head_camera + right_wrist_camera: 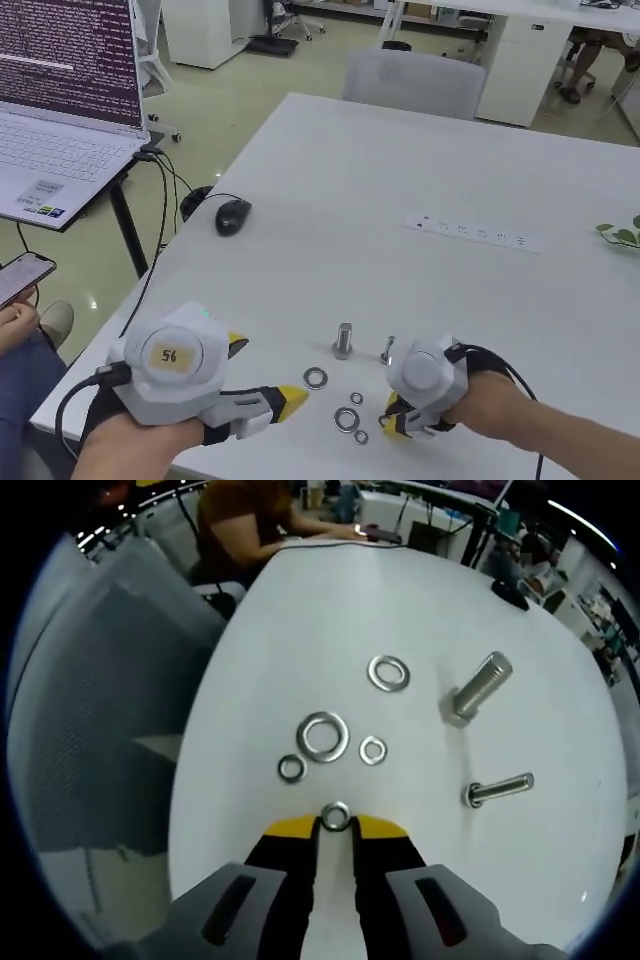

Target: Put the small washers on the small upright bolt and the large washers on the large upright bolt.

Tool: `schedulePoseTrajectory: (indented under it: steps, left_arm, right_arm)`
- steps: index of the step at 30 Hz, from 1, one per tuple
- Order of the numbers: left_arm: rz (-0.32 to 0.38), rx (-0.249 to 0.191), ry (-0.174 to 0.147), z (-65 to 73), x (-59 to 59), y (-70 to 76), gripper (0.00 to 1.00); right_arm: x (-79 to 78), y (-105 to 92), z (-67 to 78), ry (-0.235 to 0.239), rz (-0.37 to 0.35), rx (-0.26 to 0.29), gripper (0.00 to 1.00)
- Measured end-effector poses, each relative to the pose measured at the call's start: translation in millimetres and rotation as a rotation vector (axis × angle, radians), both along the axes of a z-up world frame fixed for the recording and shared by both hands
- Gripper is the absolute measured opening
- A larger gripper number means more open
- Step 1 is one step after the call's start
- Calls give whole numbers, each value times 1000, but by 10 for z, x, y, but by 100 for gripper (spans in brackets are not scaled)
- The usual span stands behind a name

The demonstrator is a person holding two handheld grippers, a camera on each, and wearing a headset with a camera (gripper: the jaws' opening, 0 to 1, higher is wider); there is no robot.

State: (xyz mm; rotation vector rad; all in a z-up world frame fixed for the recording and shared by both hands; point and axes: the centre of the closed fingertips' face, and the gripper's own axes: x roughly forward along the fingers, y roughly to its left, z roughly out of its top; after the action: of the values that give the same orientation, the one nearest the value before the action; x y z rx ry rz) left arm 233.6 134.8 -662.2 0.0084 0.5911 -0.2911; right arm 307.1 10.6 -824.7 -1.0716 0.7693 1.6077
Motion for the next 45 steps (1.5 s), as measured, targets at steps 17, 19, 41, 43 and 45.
schedulePoseTrajectory:
  steps: [17,19,41,43,45]
  left_arm:
    - [12,-3,9,-37,-52,32,59]
    - [15,-4,8,-34,-55,38,59]
    - [22,2,7,-30,-60,57,59]
    - [21,2,9,-35,-64,57,59]
    - [22,1,9,-41,-67,62,59]
  right_arm:
    - [-42,48,-7,23,39,1,17]
    - [-50,44,-9,30,86,-13,18]
    - [17,70,6,93,-167,77,13]
    - [25,67,9,97,-202,85,13]
    - [32,65,11,98,-221,97,13]
